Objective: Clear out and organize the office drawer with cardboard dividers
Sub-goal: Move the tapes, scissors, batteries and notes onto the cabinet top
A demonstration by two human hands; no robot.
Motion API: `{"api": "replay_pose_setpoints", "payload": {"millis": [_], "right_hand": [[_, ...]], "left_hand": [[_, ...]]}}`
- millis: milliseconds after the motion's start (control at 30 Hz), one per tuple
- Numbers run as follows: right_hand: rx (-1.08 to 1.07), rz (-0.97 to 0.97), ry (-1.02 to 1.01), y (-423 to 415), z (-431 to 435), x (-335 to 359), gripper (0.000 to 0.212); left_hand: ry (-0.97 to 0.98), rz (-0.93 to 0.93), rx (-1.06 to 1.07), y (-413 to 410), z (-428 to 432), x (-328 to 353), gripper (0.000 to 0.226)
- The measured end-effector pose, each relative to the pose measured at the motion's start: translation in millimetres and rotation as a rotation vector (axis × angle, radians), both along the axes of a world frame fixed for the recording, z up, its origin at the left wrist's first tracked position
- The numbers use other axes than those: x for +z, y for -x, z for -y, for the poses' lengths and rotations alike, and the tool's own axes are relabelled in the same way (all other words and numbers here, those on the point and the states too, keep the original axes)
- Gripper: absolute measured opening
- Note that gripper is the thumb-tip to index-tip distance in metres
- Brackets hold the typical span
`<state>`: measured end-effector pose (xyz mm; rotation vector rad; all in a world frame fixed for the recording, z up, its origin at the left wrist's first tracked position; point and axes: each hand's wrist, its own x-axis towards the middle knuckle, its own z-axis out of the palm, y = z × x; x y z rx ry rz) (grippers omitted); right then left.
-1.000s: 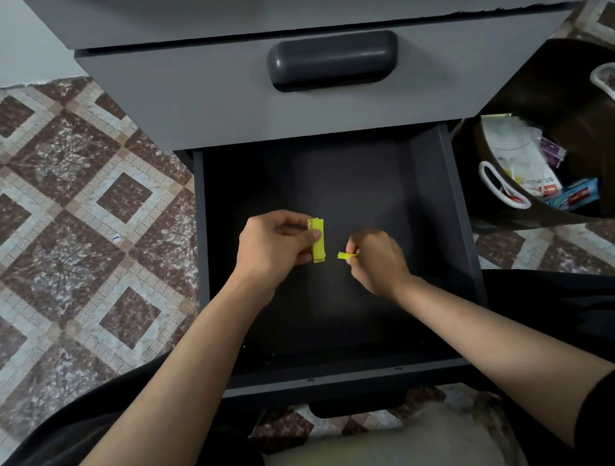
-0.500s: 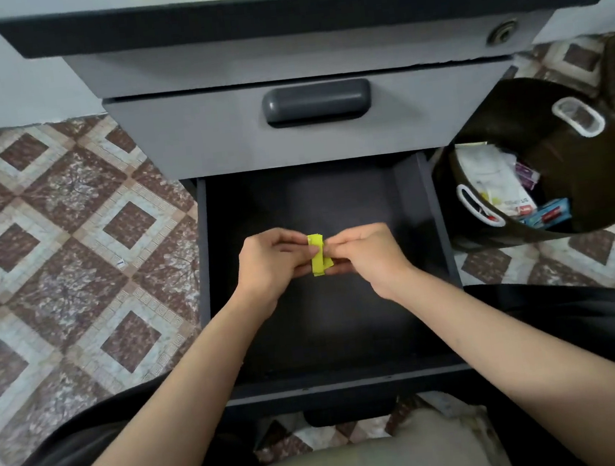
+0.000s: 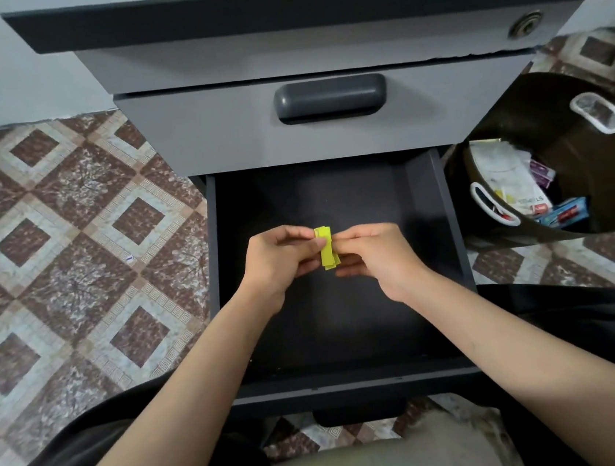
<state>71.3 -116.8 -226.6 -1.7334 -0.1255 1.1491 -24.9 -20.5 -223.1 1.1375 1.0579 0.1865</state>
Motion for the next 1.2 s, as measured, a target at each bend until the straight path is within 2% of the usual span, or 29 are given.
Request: {"api": "replay_pose_setpoints", "payload": {"millis": [100, 333, 500, 533, 567, 633, 667, 700, 767, 900, 1000, 1133, 1200], "right_hand": [[-0.042, -0.109, -0.073, 0, 0, 3, 0.013], [-0.011, -0.147, -0.154, -3, 1, 6, 0.020], [0.080, -0.017, -0.129, -3, 2, 5, 0.025], [0.080, 0.000, -0.116, -4, 1, 5, 0.026], [0.089, 0.027, -0.094, -5, 1, 5, 0.028], [0.145, 0.100, -0.020, -8, 0, 6, 0.033], [0.177, 0.128, 0.017, -9, 0, 6, 0.035], [0.199, 0.144, 0.045, -10, -1, 6, 0.035], [0.231, 0.165, 0.072, -11, -1, 6, 0.036], [0.244, 0.153, 0.098, -9, -4, 6, 0.033], [0.267, 0.188, 0.074, -8, -4, 6, 0.022], [0.608, 0.574, 0.142, -5, -2, 6, 0.019], [0.710, 0.733, 0.184, -4, -2, 3, 0.013]], "left_hand": [[0.007, -0.007, 0.020, 0, 0, 0, 0.014], [0.025, 0.015, 0.046, 0, -2, 2, 0.011], [0.036, 0.001, 0.026, -1, -1, 3, 0.011], [-0.015, -0.027, -0.001, -1, -1, 3, 0.009], [-0.171, -0.095, -0.078, 0, -3, 2, 0.007], [-0.671, -0.248, -0.373, 2, -9, 1, 0.033], [-0.869, -0.242, -0.529, 3, -11, 1, 0.050], [-0.981, -0.219, -0.664, 4, -12, 1, 0.060], [-1.051, -0.204, -0.823, 4, -9, 0, 0.063], [-1.236, -0.303, -0.865, 6, -7, -1, 0.022], [-1.340, -0.406, -0.912, 6, -9, -2, 0.023], [-1.359, -0.459, -0.958, 4, -9, -2, 0.025], [-1.362, -0.460, -0.965, 5, -8, -2, 0.026]]}}
